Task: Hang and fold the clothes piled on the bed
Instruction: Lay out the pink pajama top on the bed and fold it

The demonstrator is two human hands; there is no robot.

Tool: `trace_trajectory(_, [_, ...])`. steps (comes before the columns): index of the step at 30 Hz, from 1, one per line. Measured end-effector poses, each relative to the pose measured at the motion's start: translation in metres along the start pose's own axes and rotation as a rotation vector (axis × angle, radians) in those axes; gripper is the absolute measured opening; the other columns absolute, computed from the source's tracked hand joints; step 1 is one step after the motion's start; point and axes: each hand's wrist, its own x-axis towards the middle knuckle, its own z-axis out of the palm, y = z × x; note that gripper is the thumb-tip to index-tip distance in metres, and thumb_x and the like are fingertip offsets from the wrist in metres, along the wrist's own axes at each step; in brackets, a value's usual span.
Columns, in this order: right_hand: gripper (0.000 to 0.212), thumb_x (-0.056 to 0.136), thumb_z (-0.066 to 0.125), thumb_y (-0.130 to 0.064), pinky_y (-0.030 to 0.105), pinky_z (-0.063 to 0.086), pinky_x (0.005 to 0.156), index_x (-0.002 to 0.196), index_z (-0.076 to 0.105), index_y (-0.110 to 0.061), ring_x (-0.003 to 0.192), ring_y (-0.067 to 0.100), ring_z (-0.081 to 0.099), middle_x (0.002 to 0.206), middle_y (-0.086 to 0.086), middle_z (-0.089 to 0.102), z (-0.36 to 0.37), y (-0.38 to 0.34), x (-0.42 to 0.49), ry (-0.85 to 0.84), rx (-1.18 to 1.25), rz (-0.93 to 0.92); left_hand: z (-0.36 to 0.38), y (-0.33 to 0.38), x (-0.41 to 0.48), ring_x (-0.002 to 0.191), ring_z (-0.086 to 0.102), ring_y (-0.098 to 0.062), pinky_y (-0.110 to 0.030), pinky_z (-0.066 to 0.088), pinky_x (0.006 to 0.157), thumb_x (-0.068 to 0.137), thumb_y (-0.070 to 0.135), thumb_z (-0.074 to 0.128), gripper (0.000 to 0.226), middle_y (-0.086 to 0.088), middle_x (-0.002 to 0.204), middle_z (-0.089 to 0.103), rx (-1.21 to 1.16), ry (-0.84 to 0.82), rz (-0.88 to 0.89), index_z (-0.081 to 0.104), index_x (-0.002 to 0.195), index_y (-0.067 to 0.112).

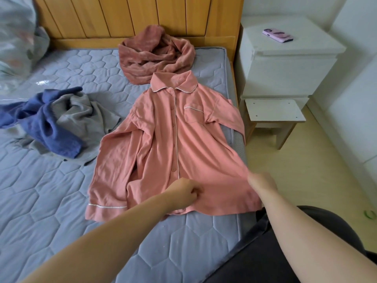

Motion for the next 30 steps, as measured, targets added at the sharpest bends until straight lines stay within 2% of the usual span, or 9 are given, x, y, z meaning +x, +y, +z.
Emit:
trace_trajectory(5, [0.027,0.094,0.049,-0.022,0.032,0.036,0.076,0.110,0.059,-0.002,0.103,0.034,0.056,0.107,0.015,0.061,0.012,-0.021,-0.005,0.092,0.149,-0.241,-0.010,0.006,0.034,0.138,0.027,-0.020,-0.035,0.027,0.112,0.093,0.015,0.042,0.047,0.000,0.150,0.035,0.190,0.181,0.024,0.046,0.140,0.025])
trace_trajectory(9, [0.037,0.095,0.048,-0.042,0.032,0.035,0.071,0.092,0.057,-0.006,0.097,0.033,0.058,0.093,0.012,0.059,0.019,-0.034,0.004,0.052,0.166,-0.313,-0.005,0.023,0.069,0.147,-0.007,-0.025,-0.053,0.004,0.116,0.101,0.037,0.028,0.057,-0.001,0.160,-0.004,0.283,0.188,-0.155,0.007,0.153,0.029])
trace_trajectory(12, [0.034,0.095,0.047,-0.042,0.032,0.036,0.070,0.084,0.053,-0.011,0.094,0.033,0.059,0.087,0.009,0.057,0.024,-0.051,0.021,0.090,0.180,-0.363,0.001,0.023,0.098,0.146,-0.014,-0.025,-0.053,-0.001,0.116,0.101,0.042,0.023,0.062,0.000,0.160,-0.013,0.222,0.286,-0.301,-0.006,0.152,0.025])
trace_trajectory(15, [0.037,0.095,0.050,-0.039,0.032,0.041,0.077,0.110,0.061,-0.006,0.101,0.030,0.060,0.100,0.010,0.064,0.027,-0.077,0.038,0.118,0.121,-0.444,0.010,0.008,0.121,0.147,-0.014,-0.023,-0.052,0.001,0.118,0.100,0.044,0.021,0.063,0.001,0.160,-0.013,0.132,0.360,-0.335,-0.005,0.153,0.022])
trace_trajectory(19, [0.049,0.092,0.051,-0.048,0.032,0.043,0.074,0.117,0.058,-0.007,0.102,0.031,0.060,0.113,0.012,0.064,0.035,-0.104,0.066,0.182,-0.111,-0.462,0.030,-0.005,0.130,0.148,-0.006,-0.022,-0.055,0.008,0.117,0.082,0.050,0.007,0.077,-0.001,0.161,-0.004,0.142,0.432,-0.341,0.001,0.153,0.021])
trace_trajectory(23, [0.040,0.092,0.052,-0.038,0.036,0.045,0.085,0.116,0.055,-0.006,0.114,0.034,0.055,0.145,0.015,0.041,0.042,-0.121,0.088,0.153,-0.165,-0.455,0.032,-0.008,0.139,0.148,-0.002,-0.020,-0.051,0.003,0.116,0.078,0.050,0.010,0.081,0.001,0.161,0.000,0.176,0.459,-0.354,0.002,0.153,0.021])
trace_trajectory(25, [0.027,0.094,0.048,-0.026,0.033,0.040,0.079,0.108,0.059,-0.005,0.115,0.034,0.054,0.139,0.018,0.046,0.036,-0.125,0.100,0.110,-0.106,-0.447,0.031,-0.008,0.140,0.148,0.007,-0.022,-0.055,0.010,0.115,0.081,0.048,0.018,0.078,-0.001,0.160,0.010,0.169,0.489,-0.364,0.011,0.153,0.019])
trace_trajectory(27, [0.026,0.095,0.046,-0.021,0.032,0.037,0.076,0.106,0.060,-0.002,0.109,0.036,0.056,0.117,0.020,0.060,0.020,-0.124,0.117,0.127,0.069,-0.345,0.033,-0.008,0.140,0.146,0.017,-0.025,-0.056,0.018,0.112,0.082,0.045,0.027,0.075,-0.003,0.158,0.019,0.163,0.496,-0.368,0.019,0.151,0.017])
trace_trajectory(30, [0.027,0.097,0.044,-0.015,0.032,0.040,0.084,0.113,0.061,0.000,0.111,0.037,0.054,0.119,0.020,0.058,-0.002,-0.117,0.141,0.144,0.116,-0.252,0.033,-0.008,0.142,0.144,0.023,-0.027,-0.058,0.024,0.110,0.082,0.042,0.033,0.073,-0.004,0.157,0.024,0.155,0.498,-0.371,0.025,0.150,0.015])
